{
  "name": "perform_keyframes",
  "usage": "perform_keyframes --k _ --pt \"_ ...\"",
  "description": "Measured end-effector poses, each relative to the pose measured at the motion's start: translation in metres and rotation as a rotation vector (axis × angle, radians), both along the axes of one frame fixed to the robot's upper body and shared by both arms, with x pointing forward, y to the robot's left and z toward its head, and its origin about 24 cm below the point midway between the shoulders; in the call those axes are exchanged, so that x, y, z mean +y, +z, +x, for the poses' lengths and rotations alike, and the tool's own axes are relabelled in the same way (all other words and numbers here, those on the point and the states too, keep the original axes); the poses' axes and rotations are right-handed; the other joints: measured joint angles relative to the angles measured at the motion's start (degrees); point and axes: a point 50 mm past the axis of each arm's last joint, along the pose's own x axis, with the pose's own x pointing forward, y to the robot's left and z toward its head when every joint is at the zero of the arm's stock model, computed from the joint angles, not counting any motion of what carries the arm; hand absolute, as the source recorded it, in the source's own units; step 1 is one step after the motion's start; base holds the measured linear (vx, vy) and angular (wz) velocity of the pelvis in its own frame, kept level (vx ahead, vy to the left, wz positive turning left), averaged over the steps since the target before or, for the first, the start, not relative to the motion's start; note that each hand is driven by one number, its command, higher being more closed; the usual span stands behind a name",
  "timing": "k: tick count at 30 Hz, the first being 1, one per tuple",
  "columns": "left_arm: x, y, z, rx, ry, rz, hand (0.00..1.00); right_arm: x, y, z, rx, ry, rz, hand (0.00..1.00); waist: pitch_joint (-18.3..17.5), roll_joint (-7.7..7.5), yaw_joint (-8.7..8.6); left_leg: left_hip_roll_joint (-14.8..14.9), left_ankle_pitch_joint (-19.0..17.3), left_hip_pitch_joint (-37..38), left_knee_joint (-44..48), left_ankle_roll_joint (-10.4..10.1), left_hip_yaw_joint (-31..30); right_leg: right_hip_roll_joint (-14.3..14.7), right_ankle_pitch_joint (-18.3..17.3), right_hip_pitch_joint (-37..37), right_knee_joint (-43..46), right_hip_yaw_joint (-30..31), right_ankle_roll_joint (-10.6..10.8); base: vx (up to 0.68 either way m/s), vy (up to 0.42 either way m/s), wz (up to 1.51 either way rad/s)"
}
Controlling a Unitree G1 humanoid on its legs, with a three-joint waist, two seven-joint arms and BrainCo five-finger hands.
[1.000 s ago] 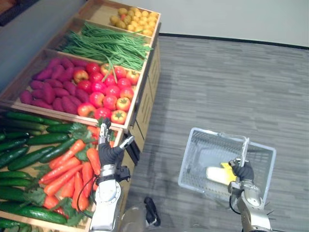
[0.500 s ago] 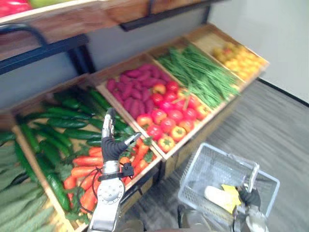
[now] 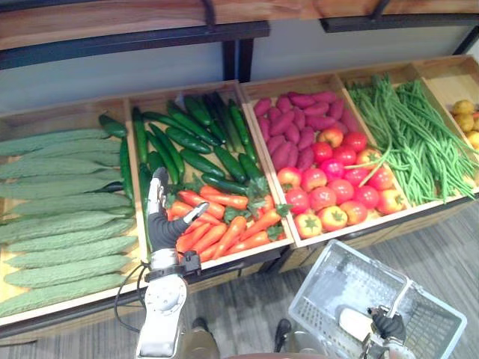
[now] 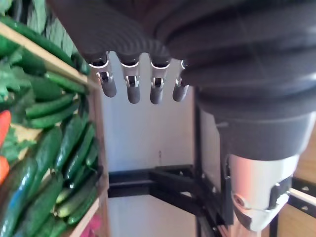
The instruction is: Pick vegetable in the basket
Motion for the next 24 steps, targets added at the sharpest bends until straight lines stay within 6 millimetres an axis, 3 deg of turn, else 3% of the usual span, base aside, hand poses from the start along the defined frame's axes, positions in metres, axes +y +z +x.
perform_keyframes --k 1,5,9,13,24 --pt "0.012 -0.01 0.003 0.064 0.025 0.061 0.0 -0.001 0.001 0.007 -0.009 0.022 -0.001 1.0 0.05 0.09 -0.84 -0.13 1.07 0.22 -1.4 -0.14 0.03 0.24 0.52 -0.08 -0.74 0.03 0.08 0.0 0.0 0.0" --pt "0.03 -0.018 0.011 0.146 0.026 0.231 0.0 -0.005 0.003 0.017 -0.022 0.075 -0.007 1.0 0.17 0.66 -2.15 0.0 3.47 1.52 -5.07 -0.69 0.04 1.17 1.03 -0.21 -1.52 0.01 -0.09 -0.04 -0.029 -0.02" --pt "0.044 -0.013 0.022 0.179 0.004 0.448 0.0 -0.015 0.01 0.026 -0.029 0.125 -0.058 1.0 0.72 1.91 -2.56 -0.03 5.25 1.91 -7.9 -0.84 0.08 1.82 1.9 -0.69 -2.67 0.09 -0.14 -0.04 -0.019 -0.03" --pt "0.061 -0.013 0.028 0.242 -0.013 0.649 0.0 -0.016 0.015 0.036 -0.043 0.173 -0.078 1.0 1.12 2.15 -3.39 -0.16 6.33 1.62 -9.84 -1.05 0.2 2.24 2.53 -2.1 -3.45 0.52 -0.2 -0.02 -0.005 -0.07" --pt "0.067 -0.002 0.056 0.286 -0.104 0.934 0.0 -0.022 0.028 0.06 -0.101 0.212 -0.123 1.0 5.05 2.55 -4.16 -0.93 6.82 -0.76 -10.64 -0.61 0.99 2.25 4.05 -5.65 -4.45 3.24 0.15 0.03 0.007 -0.12"
